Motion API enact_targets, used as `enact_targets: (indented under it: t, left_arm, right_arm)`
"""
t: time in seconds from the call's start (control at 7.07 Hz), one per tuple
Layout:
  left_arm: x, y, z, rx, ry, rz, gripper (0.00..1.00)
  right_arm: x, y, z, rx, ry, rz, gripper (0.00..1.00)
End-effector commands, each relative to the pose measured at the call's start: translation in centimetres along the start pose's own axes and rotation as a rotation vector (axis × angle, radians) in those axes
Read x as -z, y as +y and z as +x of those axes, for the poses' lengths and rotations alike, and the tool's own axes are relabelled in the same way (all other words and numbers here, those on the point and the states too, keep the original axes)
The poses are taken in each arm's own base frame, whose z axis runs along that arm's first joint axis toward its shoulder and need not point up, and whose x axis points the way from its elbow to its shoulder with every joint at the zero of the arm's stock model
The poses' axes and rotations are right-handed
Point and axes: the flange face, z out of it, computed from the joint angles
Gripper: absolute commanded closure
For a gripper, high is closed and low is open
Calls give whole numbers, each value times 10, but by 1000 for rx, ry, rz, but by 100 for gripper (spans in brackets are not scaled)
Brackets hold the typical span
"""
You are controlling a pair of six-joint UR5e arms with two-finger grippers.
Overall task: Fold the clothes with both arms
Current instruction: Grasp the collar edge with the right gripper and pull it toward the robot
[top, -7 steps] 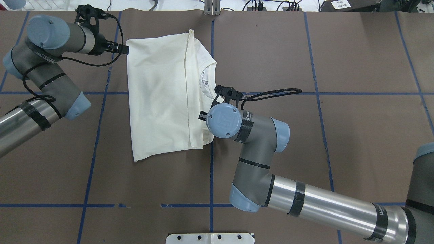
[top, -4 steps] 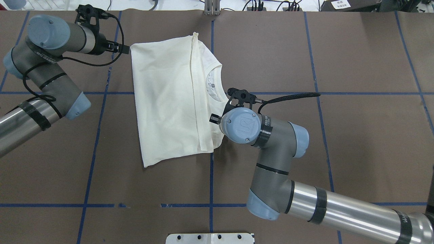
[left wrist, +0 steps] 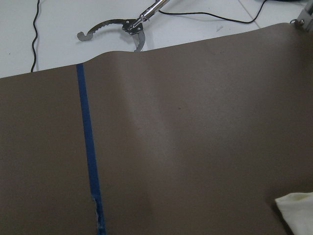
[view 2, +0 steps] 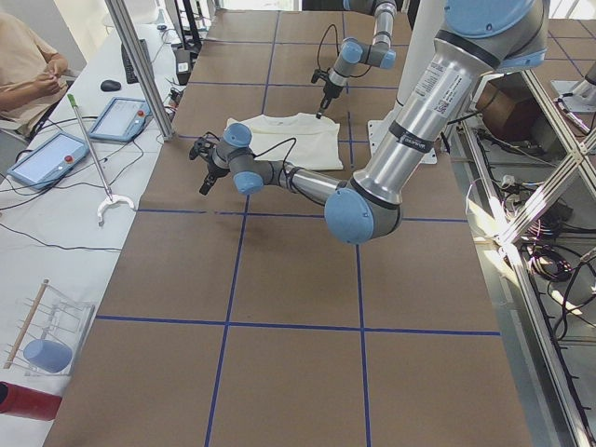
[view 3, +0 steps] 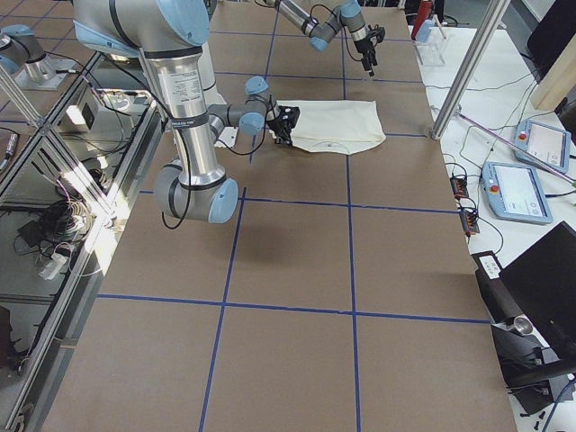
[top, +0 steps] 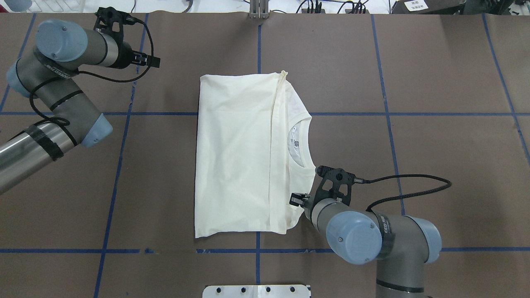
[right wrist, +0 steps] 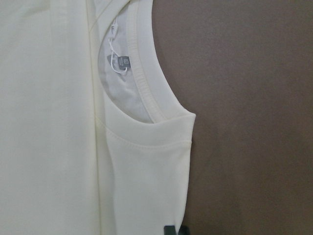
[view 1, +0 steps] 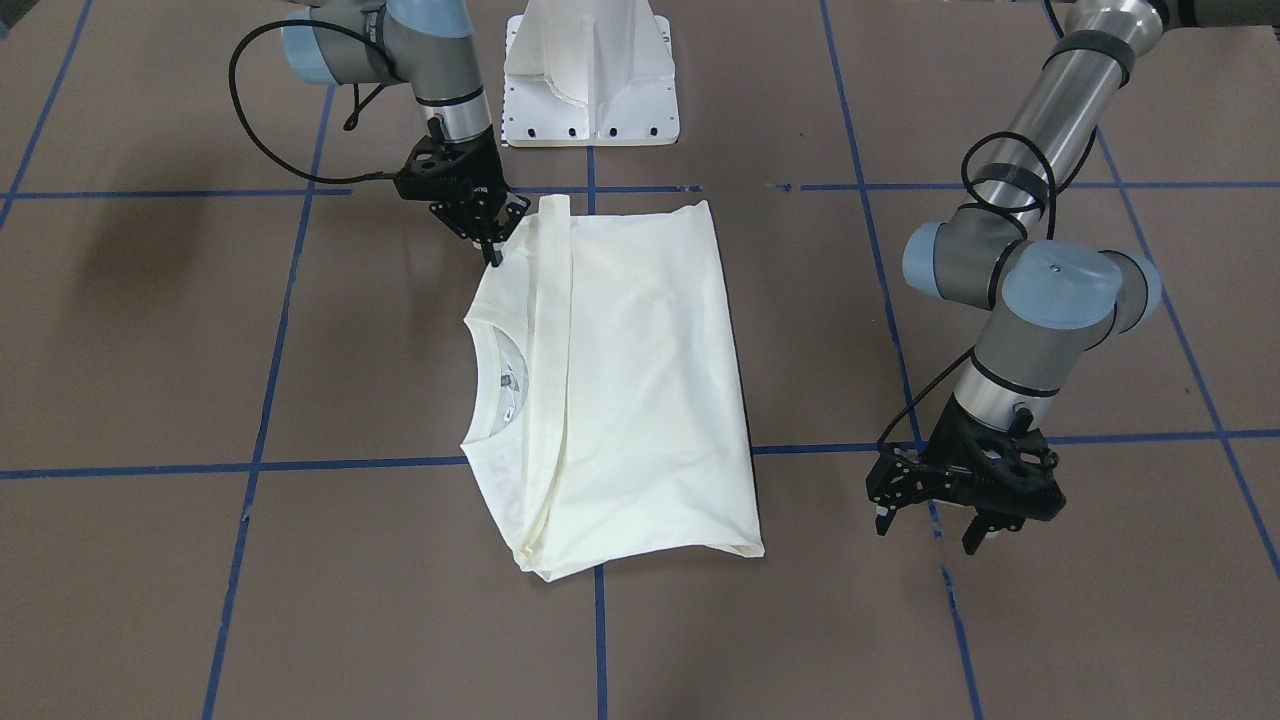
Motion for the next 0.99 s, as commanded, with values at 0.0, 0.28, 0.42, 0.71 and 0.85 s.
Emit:
enact_targets:
  t: [0.0,0.28,0.42,0.71,0.85]
  left_arm:
    - [0,1,2,-1,2,-1,0]
    - [-2,3,4,-4,4,-4,0]
    - [-2,4,5,-3,5,-5,0]
    - [-2,4,5,-3,5,-5,0]
    - [-2,4,5,-4,5,-5,0]
  right_arm:
    - [7,18,26,-1,13,12,100]
    - [17,16,21,3,-6,4,0]
    - [26,10,14,51,-3,9,0]
    - [47,20,-34,263,48,6,0]
    - [55,27,-50,404,56,22,0]
